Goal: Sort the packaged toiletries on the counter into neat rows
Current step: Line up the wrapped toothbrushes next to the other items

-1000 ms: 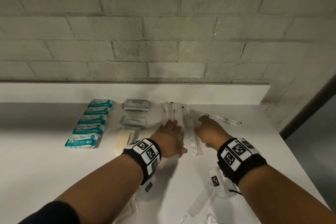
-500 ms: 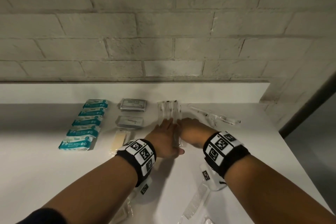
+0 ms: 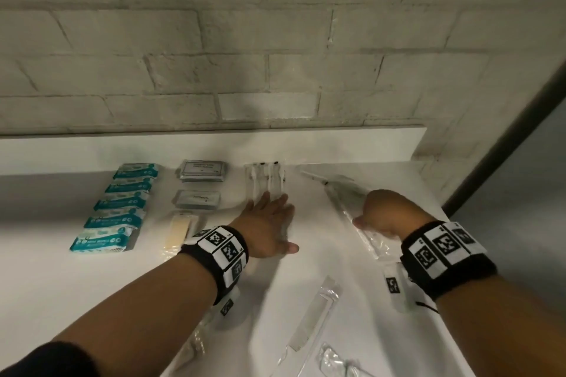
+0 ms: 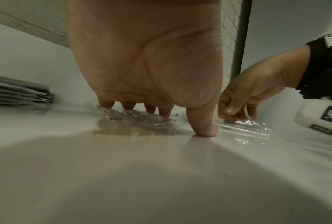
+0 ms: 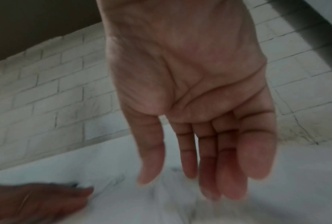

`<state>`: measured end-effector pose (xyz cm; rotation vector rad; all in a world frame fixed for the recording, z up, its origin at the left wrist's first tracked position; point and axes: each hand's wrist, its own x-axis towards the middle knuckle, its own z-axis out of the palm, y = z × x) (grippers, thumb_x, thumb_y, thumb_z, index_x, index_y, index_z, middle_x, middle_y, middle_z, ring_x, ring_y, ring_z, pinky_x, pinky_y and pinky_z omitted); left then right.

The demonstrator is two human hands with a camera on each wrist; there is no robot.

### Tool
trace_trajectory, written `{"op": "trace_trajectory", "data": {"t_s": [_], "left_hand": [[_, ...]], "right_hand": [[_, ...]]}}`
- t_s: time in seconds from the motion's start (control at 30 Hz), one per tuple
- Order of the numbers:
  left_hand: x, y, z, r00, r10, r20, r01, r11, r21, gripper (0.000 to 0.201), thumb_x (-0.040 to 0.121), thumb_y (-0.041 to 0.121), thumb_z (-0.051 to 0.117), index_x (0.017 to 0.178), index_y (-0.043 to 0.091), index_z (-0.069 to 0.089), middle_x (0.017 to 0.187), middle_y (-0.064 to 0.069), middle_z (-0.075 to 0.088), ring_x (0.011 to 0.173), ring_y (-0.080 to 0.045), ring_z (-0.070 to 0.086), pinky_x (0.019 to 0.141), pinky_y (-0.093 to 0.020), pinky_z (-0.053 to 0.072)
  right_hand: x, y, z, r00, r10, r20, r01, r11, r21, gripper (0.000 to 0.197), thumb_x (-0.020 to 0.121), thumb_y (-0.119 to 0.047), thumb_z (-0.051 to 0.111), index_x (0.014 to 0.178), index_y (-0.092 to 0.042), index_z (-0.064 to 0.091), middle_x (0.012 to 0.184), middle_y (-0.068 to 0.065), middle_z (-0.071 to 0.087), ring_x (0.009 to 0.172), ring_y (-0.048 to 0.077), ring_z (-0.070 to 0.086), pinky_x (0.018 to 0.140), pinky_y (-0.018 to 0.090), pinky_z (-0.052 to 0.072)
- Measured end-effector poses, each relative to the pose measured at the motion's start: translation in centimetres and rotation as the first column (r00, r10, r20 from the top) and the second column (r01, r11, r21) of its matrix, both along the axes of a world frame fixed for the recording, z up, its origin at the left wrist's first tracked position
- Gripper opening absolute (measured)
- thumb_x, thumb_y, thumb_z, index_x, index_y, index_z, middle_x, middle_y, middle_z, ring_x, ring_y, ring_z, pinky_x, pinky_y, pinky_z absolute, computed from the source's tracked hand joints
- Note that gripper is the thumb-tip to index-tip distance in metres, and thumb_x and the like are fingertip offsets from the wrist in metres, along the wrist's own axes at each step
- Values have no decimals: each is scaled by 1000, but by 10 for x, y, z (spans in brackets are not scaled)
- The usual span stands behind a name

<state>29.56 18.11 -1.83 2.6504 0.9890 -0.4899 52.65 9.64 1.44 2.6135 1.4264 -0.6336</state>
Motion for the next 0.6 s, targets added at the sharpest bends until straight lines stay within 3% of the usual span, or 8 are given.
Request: {"op": "trace_trajectory", "data": {"t_s": [0.07,0.1,0.2,0.33,0.43,0.53,0.6], "left_hand": [[0,0,0,1000,-1,4,1,1000,3,91,84,68,45,153,28,1,161,4,-13,148,-29,-14,117,-51,-1],[0,-1,0,1000,-1,6,1,1000,4,90,85,68,45,153,28,1,161,4,-12,148,-29,-14,117,-51,-1],[1,-2,0,1000,-3,22,3,1000,8,90,84,67,46,153,27,2,162,4,-11,148,-29,-12,117,-51,1],[1,-2,0,999,4,39,-4,1000,-6,92,84,66,48,153,27,3,162,3,-10,148,-30,-12,117,-52,2],[0,-2,0,996,27,83,-25,999,-22,100,82,64,52,153,23,-5,162,2,-8,148,-29,-11,118,-51,3],[2,-3,1,994,29,108,-27,999,-27,104,82,60,56,151,26,-14,162,-1,-4,148,-33,-7,118,-52,4],[3,-4,2,997,2,83,-1,1000,-9,100,83,59,55,150,32,-14,162,-3,-6,147,-36,-7,117,-55,5]], "right_hand": [[-5,-7,-8,999,21,-45,-24,998,-61,48,73,-43,75,105,-10,62,87,0,63,76,17,60,71,26,50],[-8,-7,-11,998,14,-60,-18,998,-68,48,73,-40,76,106,-10,61,84,0,61,73,17,60,68,25,49],[-15,-1,-12,989,-36,-140,29,998,-48,32,81,-24,70,103,-3,63,72,3,58,55,15,53,49,22,41],[-36,16,-11,907,-99,-410,139,988,68,15,86,-4,58,90,9,65,59,13,57,44,22,51,44,24,41],[-62,34,-8,882,-50,-469,132,981,143,5,88,-3,57,88,-1,62,66,15,63,52,24,57,52,33,51],[-74,53,-10,956,83,-283,-31,983,183,11,84,-20,66,82,-9,65,80,12,70,71,25,66,67,33,53],[-74,62,-15,978,106,-177,-80,986,145,27,83,-31,66,98,-9,67,99,11,70,93,27,67,72,27,46]]}}
